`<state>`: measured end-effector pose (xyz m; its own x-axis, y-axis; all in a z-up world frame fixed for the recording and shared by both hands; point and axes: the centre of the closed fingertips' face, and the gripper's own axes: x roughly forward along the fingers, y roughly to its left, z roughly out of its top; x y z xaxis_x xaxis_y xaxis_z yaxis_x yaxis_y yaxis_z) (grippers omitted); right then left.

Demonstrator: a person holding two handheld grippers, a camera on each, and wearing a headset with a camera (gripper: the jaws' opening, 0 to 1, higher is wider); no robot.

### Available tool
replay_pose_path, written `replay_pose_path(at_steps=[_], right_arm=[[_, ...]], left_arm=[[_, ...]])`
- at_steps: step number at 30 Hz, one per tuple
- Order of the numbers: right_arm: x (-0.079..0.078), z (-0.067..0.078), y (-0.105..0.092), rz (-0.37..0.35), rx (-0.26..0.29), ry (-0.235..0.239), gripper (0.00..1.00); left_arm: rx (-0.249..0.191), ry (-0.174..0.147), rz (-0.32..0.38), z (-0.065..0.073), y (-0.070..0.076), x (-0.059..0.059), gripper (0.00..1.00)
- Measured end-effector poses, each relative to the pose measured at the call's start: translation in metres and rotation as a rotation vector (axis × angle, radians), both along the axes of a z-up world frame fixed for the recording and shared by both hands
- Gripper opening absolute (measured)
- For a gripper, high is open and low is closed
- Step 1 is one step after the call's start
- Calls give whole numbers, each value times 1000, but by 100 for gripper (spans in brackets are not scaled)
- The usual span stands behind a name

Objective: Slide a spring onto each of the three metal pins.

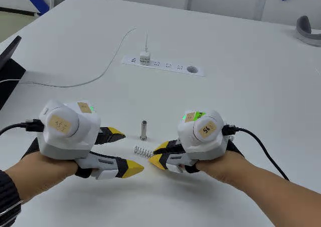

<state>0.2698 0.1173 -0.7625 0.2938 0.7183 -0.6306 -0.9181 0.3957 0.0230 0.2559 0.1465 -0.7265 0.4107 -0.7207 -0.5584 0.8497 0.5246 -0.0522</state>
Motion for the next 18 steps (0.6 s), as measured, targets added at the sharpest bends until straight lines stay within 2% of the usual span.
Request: replay_pose_path(at_steps=[9, 18], right_arm=[[-6, 10, -3, 19, -8, 3, 11], [-20, 25, -4, 94, -45, 15, 11]], left_arm=[[23, -15, -22, -2, -4, -4, 53], [45, -52, -72, -3, -8, -5, 45]])
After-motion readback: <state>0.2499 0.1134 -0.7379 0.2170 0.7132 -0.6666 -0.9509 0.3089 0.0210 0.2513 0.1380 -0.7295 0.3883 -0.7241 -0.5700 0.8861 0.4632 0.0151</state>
